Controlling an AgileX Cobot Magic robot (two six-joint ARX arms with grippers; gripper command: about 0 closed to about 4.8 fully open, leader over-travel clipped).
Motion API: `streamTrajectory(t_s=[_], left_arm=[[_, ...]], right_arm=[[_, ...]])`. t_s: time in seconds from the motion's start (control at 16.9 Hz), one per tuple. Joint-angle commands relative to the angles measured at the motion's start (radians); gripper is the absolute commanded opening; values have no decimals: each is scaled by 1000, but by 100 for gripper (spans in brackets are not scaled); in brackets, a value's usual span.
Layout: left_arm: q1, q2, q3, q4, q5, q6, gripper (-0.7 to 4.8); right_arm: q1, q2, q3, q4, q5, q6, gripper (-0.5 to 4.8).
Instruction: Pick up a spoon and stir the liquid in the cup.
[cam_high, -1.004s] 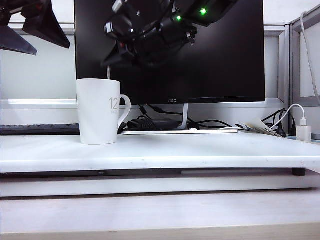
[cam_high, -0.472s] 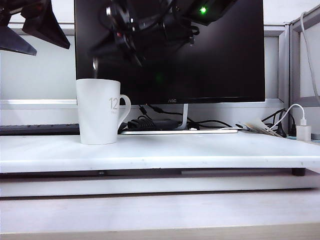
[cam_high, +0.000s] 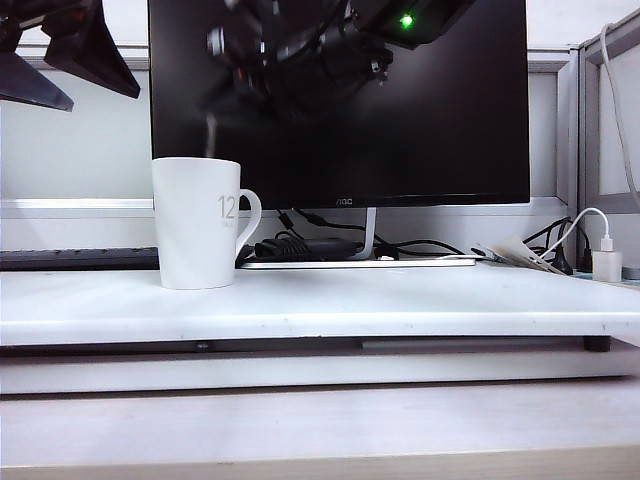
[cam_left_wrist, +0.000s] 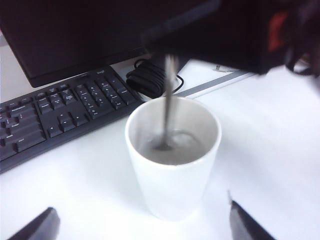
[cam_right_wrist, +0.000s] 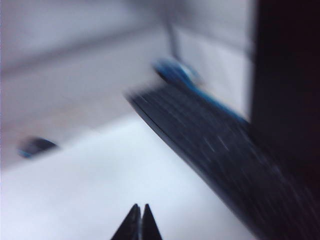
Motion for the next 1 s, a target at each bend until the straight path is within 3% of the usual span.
streamTrajectory(t_s=[0.06, 0.18, 0.3, 0.41, 0.53, 0.65, 0.77, 1.0], left_arm=[[1, -2, 8, 10, 0, 1, 466], [1, -2, 8, 10, 0, 1, 466], [1, -2, 8, 10, 0, 1, 466], [1, -2, 8, 10, 0, 1, 466], [1, -2, 8, 10, 1, 1, 466], [1, -2, 8, 10, 0, 1, 466], [1, -2, 8, 10, 0, 1, 466], [1, -2, 8, 10, 1, 1, 466]], right_arm=[[6, -11, 3, 44, -209, 12, -6], [6, -11, 3, -32, -227, 27, -6], [5, -11, 3, -134, -176, 10, -6], [5, -11, 3, -208, -21, -35, -6], [5, -11, 3, -184, 130, -41, -6], [3, -11, 3, -84, 116, -40, -6], [3, -11, 3, -20, 28, -40, -6], [4, -11, 3, -24, -2, -37, -6]])
